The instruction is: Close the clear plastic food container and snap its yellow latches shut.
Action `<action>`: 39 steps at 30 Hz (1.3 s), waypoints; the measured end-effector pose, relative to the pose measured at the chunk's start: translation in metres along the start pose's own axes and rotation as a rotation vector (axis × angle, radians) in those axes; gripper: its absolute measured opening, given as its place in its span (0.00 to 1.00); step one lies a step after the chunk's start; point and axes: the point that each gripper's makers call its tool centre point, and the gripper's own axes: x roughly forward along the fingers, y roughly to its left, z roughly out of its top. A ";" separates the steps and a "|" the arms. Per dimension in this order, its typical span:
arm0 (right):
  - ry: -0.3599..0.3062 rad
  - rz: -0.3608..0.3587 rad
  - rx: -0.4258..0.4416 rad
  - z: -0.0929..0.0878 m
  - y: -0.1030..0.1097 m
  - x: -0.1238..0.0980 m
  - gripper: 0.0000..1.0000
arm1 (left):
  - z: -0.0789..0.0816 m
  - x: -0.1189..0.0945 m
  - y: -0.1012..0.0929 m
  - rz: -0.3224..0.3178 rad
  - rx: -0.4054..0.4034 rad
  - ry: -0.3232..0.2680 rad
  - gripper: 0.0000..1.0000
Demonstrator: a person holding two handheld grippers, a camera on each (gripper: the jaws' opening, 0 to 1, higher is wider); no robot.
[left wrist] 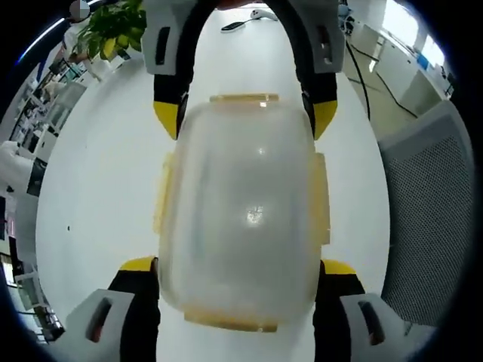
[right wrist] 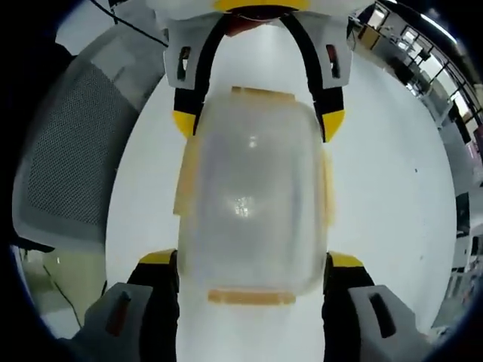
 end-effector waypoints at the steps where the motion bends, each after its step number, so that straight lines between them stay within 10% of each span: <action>1: 0.005 0.000 0.001 0.000 -0.001 0.001 0.76 | 0.000 0.000 0.000 -0.002 0.000 0.001 0.81; 39: 0.005 0.005 -0.033 0.034 -0.001 0.013 0.75 | -0.034 -0.010 -0.002 0.047 -0.072 -0.037 0.82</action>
